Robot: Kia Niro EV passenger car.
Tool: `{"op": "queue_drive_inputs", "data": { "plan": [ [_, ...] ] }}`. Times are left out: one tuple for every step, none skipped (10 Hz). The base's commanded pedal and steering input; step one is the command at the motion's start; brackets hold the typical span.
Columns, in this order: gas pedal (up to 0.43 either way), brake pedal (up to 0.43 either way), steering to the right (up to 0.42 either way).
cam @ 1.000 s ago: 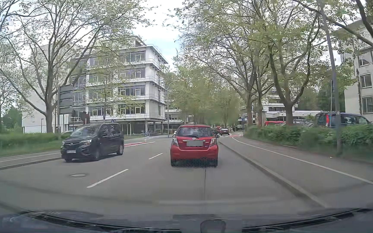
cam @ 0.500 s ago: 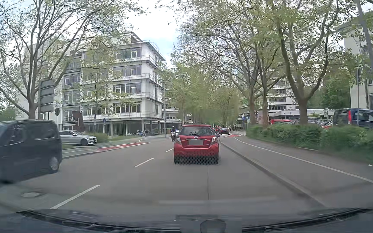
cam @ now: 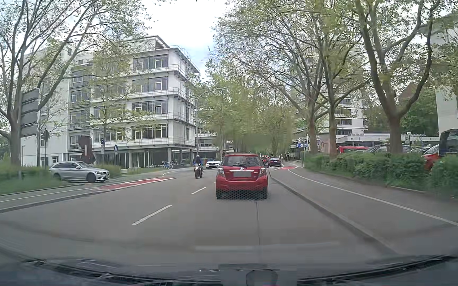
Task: Follow the waypoints while adhering to traffic rules and regulations
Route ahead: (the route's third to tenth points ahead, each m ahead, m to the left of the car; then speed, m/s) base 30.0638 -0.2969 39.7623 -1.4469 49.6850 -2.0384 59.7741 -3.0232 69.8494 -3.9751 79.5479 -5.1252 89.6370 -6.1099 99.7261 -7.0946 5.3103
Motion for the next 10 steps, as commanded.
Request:
{"op": "queue_drive_inputs", "data": {
  "plan": [
    [0.098, 0.000, 0.012],
    [0.098, 0.000, 0.012],
    [0.098, 0.000, 0.012],
    [0.098, 0.000, 0.011],
    [0.098, 0.000, 0.011],
    [0.098, 0.000, 0.011],
    [0.098, 0.000, 0.011],
    [0.098, 0.000, 0.011],
    [0.098, 0.000, 0.011],
    [0.098, 0.000, 0.011]
  ]
}}
